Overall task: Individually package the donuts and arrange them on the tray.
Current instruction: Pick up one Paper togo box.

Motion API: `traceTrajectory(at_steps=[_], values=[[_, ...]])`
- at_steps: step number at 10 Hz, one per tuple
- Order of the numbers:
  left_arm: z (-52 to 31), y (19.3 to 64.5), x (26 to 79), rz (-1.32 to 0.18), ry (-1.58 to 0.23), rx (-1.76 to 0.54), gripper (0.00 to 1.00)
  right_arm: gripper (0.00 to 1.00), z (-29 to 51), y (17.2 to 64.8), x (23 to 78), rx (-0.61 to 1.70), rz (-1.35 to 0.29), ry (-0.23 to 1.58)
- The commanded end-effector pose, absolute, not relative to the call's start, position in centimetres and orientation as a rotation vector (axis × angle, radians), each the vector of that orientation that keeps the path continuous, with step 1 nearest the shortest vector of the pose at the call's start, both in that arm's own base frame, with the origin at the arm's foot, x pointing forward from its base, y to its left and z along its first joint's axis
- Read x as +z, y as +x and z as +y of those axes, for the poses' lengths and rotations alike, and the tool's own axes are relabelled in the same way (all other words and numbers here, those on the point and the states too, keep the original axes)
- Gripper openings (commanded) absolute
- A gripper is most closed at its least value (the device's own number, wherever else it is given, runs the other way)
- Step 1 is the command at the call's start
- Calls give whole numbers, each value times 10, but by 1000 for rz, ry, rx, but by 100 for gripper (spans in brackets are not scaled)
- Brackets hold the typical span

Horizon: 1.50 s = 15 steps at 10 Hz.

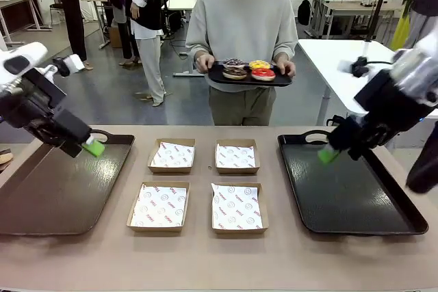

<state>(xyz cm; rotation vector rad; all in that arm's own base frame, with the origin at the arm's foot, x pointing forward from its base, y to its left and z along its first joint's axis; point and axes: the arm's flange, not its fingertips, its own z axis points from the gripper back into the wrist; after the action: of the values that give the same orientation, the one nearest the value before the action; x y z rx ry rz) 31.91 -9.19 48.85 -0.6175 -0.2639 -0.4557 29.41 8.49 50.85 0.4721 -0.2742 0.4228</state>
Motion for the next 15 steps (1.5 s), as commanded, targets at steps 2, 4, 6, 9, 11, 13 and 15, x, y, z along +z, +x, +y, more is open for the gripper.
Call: traceTrajectory(at_steps=[2,4,6,9,11,13,15], values=[[-55,331,454,-231,-1179,-155,100,100,18,280,465,123,-359,1196],[-15,329,438,-199,-1345,-37,100,100,-25,264,450,40,-303,1337],[24,320,425,-210,-1392,55,100,100,-60,249,435,-25,-240,1357],[59,304,414,-218,-1388,114,100,100,-97,240,411,-86,-152,1314],[70,299,409,-215,-1333,130,100,100,-102,236,405,-100,-132,1270],[75,296,418,-247,-1239,116,100,100,-102,234,406,-118,-124,1235],[86,321,417,-204,-1351,158,100,100,-133,259,414,-130,-114,1283]])
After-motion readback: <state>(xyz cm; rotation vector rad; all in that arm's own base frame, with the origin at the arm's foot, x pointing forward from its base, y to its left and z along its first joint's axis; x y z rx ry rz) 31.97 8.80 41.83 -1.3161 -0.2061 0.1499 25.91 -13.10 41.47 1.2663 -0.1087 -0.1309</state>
